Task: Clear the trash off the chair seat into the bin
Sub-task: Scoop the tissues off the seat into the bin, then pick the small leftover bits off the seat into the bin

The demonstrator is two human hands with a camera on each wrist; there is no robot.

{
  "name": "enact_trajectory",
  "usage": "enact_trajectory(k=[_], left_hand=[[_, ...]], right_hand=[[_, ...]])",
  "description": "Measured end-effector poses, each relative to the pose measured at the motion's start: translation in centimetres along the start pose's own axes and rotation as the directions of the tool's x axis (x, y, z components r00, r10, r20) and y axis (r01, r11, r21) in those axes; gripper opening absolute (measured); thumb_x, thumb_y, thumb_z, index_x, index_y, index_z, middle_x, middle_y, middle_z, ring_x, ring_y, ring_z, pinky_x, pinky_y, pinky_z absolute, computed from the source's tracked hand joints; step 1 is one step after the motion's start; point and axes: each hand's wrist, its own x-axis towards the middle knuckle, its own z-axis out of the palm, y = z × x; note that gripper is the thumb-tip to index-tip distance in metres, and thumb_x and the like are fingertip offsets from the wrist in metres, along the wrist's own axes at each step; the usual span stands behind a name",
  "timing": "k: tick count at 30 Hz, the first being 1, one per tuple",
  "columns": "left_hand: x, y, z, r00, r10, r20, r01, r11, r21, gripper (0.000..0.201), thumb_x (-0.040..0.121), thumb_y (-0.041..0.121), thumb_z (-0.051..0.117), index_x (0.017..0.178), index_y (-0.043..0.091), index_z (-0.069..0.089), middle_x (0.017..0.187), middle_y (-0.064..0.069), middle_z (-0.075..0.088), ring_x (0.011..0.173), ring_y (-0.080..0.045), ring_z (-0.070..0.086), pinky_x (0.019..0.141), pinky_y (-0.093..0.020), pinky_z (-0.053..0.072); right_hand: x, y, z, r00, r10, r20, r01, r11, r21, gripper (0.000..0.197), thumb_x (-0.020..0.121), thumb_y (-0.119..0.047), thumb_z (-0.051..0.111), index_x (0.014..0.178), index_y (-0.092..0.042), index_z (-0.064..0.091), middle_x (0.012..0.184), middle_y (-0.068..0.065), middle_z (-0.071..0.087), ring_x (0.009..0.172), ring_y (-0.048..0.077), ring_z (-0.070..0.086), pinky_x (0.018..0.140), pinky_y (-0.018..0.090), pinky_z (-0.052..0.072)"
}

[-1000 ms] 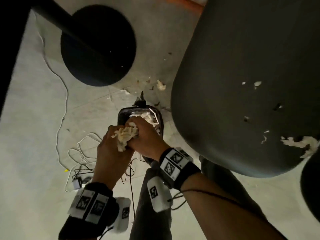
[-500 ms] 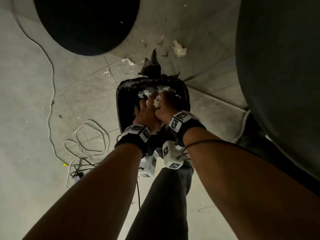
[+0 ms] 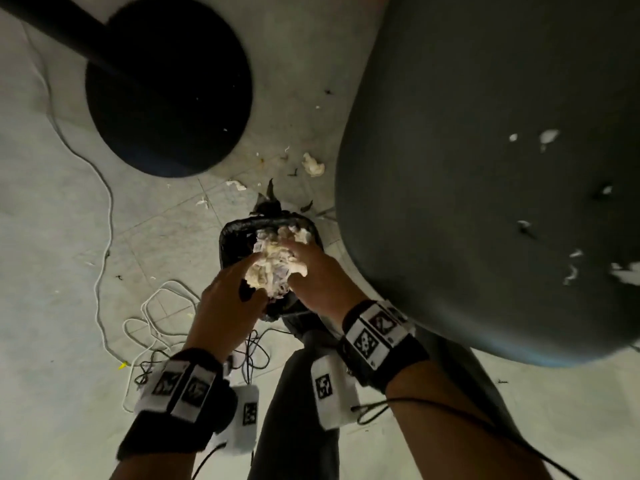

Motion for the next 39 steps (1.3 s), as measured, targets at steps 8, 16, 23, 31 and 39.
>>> enact_trajectory(k=[8, 16, 23, 31, 39], left_hand=[[-4.9, 17.5, -3.9, 0.941, 0.326, -0.093, -0.338, 0.922, -0.19, 0.037, 0.093, 0.014, 0.06, 0.127, 0.028, 0.06, 0.119, 0.005, 0.063, 0.105, -0.013, 0.062, 0.088, -0.027, 0.049], [0.0, 32.4, 2.9, 0.824, 0.552, 0.13, -0.567, 0.811, 0.146, 0.046, 0.085, 0.02, 0.059, 0.13, 0.03, 0.055, 0.129, -0.007, 0.051, 0.115, -0.029, 0.055, 0.101, -0.039, 0.046], [1.2, 36.3, 7.7, 0.863, 0.47, 0.187, -0.502, 0.755, 0.421, 0.049, 0.09, 0.019, 0.055, 0.138, 0.019, 0.047, 0.142, -0.012, 0.034, 0.126, -0.036, 0.034, 0.094, -0.044, 0.047], [0.0, 37.0, 11.1, 0.733, 0.619, 0.28, -0.678, 0.634, 0.372, 0.044, 0.086, 0.028, 0.059, 0.129, 0.019, 0.055, 0.128, -0.013, 0.047, 0.114, -0.034, 0.043, 0.089, -0.046, 0.052], [0.2, 37.2, 11.2, 0.61, 0.652, 0.451, -0.787, 0.43, 0.442, 0.027, 0.089, 0.013, 0.056, 0.114, 0.019, 0.065, 0.117, -0.007, 0.057, 0.109, -0.031, 0.053, 0.079, -0.046, 0.055]], right_hand=[[-15.6, -4.2, -8.7, 0.989, -0.066, -0.135, 0.108, 0.937, 0.333, 0.037, 0.091, -0.004, 0.047, 0.12, -0.021, 0.06, 0.123, -0.005, 0.062, 0.113, 0.008, 0.058, 0.094, 0.017, 0.046], [-20.8, 2.5, -22.4, 0.548, 0.138, -0.825, 0.044, 0.98, 0.193, 0.034, 0.082, -0.003, 0.056, 0.108, -0.024, 0.065, 0.118, 0.007, 0.061, 0.107, 0.02, 0.06, 0.096, 0.027, 0.045], [-19.8, 7.3, -24.0, 0.569, 0.313, -0.76, -0.344, 0.931, 0.126, 0.063, 0.079, -0.021, 0.063, 0.138, -0.023, 0.042, 0.148, 0.012, 0.029, 0.14, 0.033, 0.024, 0.115, 0.047, 0.028], [-19.2, 8.0, -22.5, 0.44, 0.204, -0.874, -0.359, 0.933, 0.037, 0.043, 0.073, -0.012, 0.061, 0.116, -0.019, 0.063, 0.125, 0.009, 0.053, 0.114, 0.032, 0.046, 0.098, 0.043, 0.043], [-18.5, 6.9, -21.6, 0.595, 0.195, -0.779, -0.297, 0.955, 0.012, 0.039, 0.08, -0.034, 0.066, 0.117, -0.023, 0.059, 0.126, 0.005, 0.051, 0.118, 0.023, 0.043, 0.099, 0.038, 0.043]])
